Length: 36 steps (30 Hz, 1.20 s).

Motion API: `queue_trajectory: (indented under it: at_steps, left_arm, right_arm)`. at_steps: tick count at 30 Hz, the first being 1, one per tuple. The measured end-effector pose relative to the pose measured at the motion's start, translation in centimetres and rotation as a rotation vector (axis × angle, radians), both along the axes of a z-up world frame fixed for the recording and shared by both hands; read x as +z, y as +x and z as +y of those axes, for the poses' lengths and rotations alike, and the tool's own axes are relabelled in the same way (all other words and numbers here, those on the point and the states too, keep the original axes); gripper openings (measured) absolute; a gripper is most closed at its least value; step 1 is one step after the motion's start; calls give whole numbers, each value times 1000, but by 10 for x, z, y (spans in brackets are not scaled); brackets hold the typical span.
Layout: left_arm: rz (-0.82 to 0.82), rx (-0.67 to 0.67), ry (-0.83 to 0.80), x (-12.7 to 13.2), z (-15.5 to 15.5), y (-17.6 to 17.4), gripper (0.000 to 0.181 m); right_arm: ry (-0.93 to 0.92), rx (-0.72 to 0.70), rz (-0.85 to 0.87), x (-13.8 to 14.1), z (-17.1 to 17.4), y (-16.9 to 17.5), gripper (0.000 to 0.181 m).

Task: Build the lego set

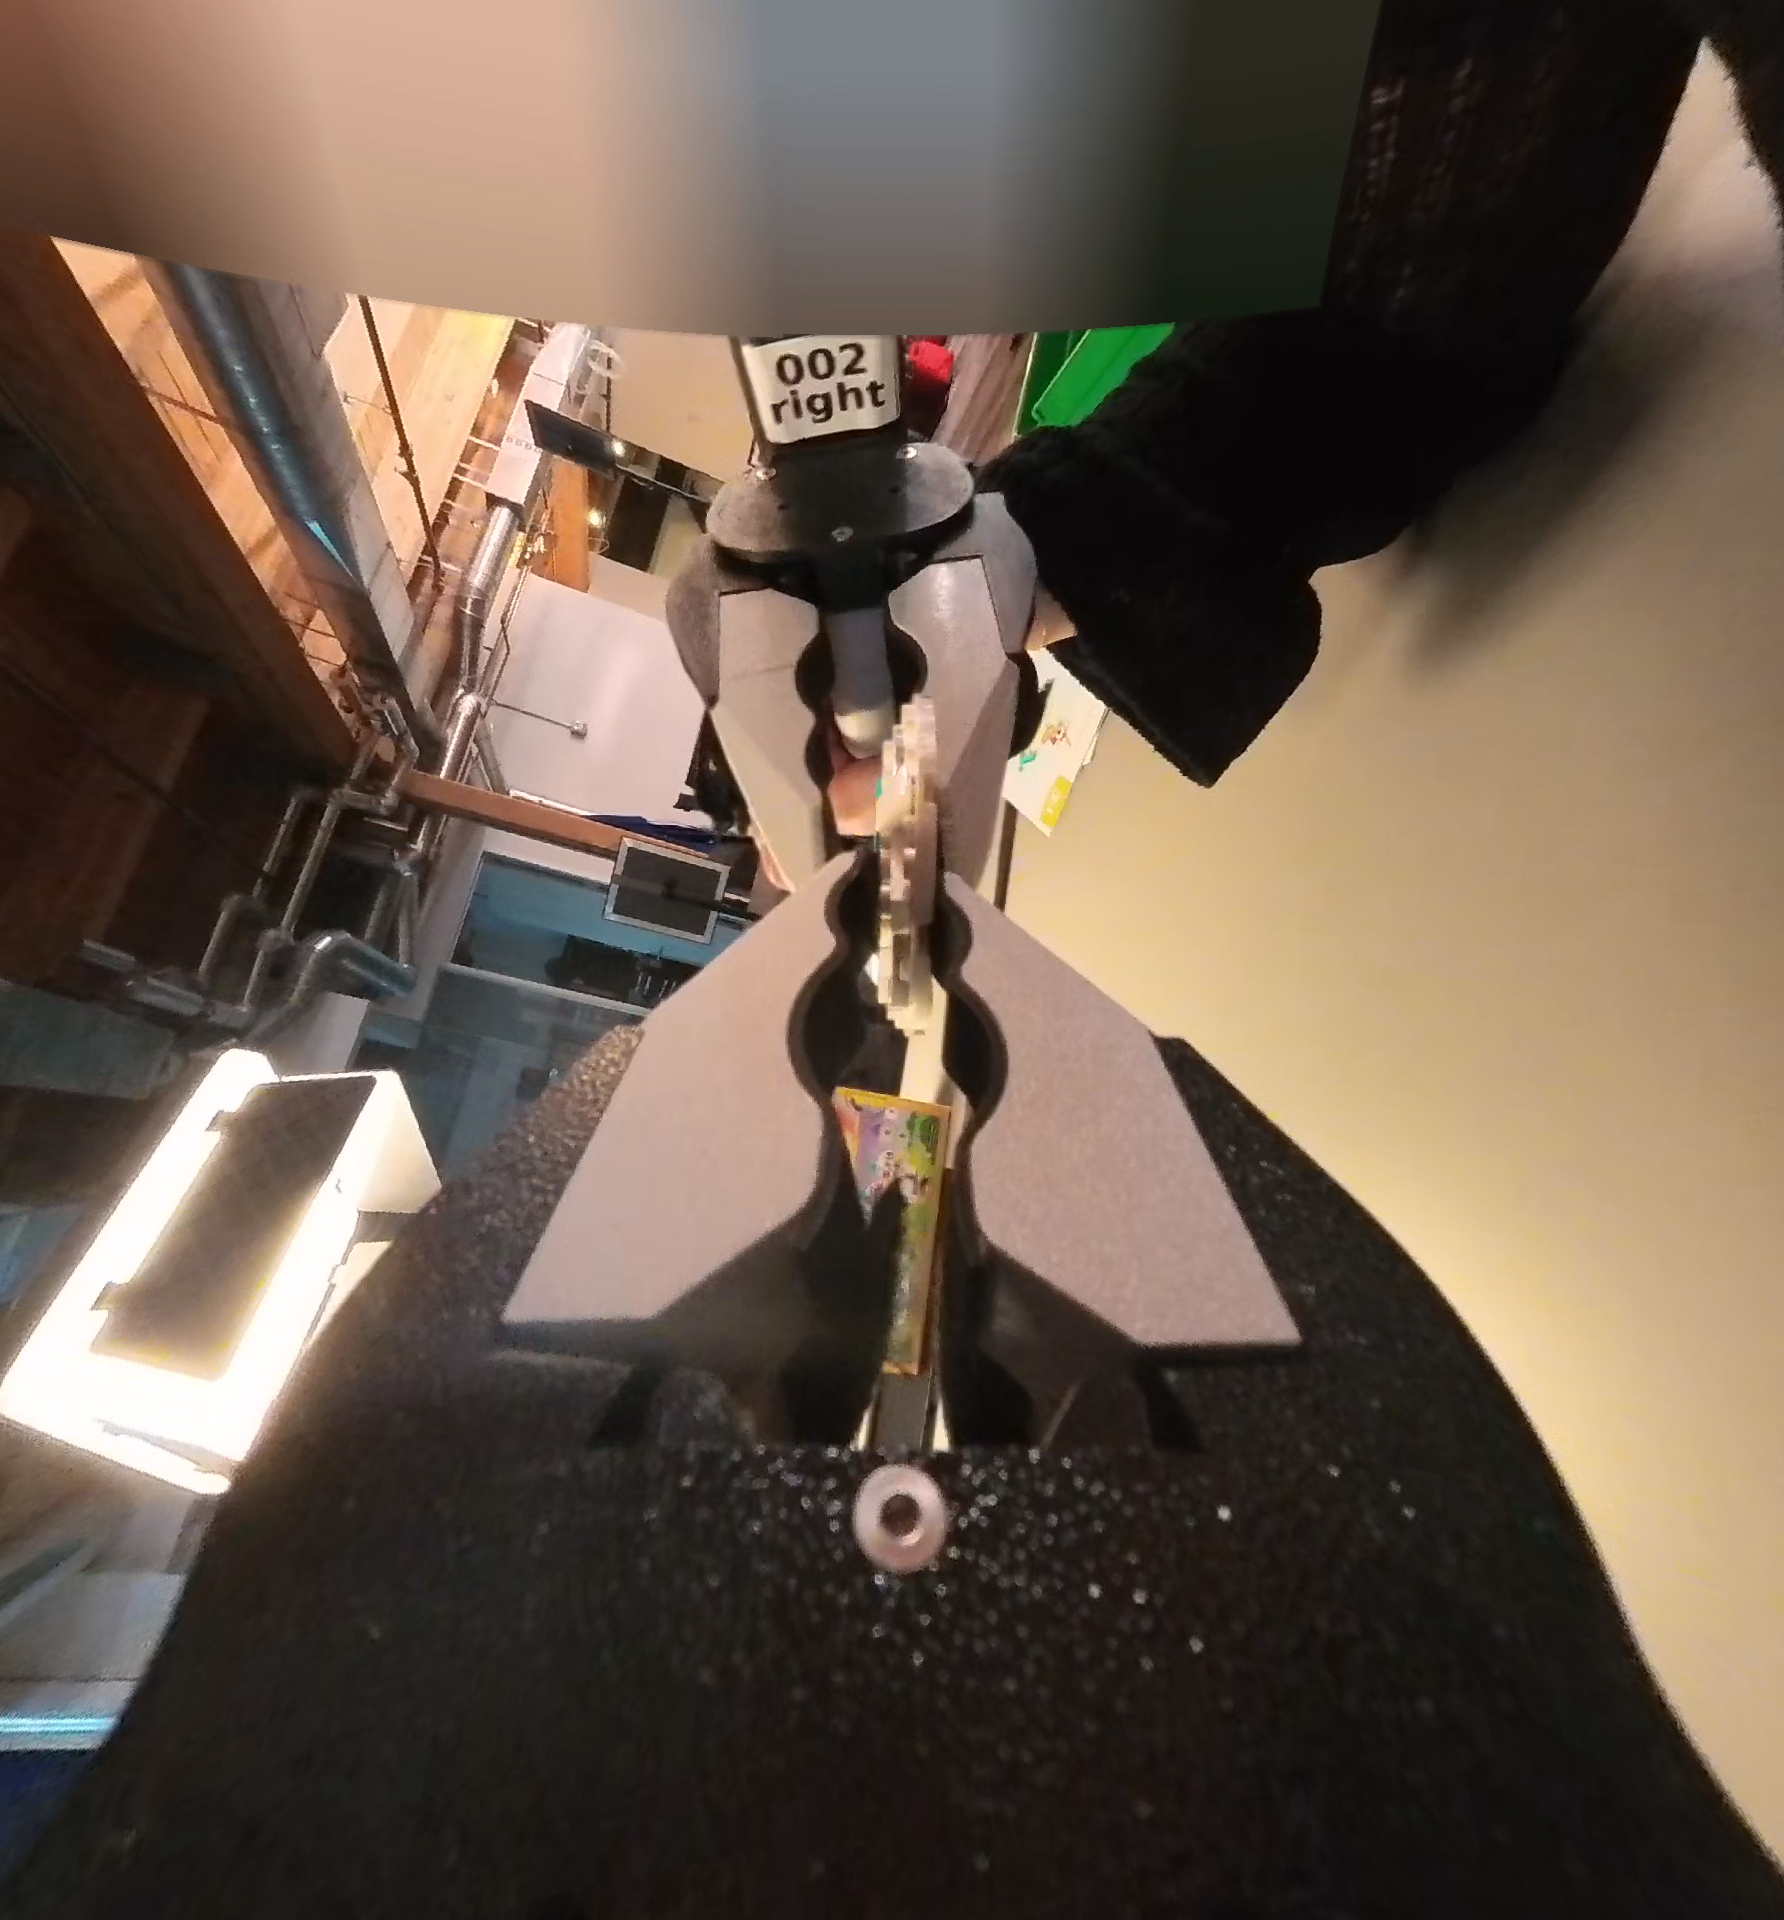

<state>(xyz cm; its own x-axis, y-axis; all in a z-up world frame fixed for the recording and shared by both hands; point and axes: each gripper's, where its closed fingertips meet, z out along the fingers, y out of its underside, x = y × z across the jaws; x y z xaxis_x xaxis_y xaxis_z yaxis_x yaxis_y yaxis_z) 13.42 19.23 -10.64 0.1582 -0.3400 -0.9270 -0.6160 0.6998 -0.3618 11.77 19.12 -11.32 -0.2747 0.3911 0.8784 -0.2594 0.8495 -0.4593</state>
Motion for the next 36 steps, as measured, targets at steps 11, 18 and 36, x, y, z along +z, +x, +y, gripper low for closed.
queue_trajectory:
  at_steps: [11, 18, 36]
  left_arm:
    - [-37, 8, -23, -1, 1, -7, 6]
    - [-169, 29, -90, -3, 5, -28, 6]
    - [-284, 409, 149, -54, 101, -104, 6]
  right_arm:
    - [-38, -3, 51, 2, 1, -8, 17]
    - [-332, -128, 300, 13, 84, -25, 88]
    - [-525, -709, 489, -71, 240, -19, 59]
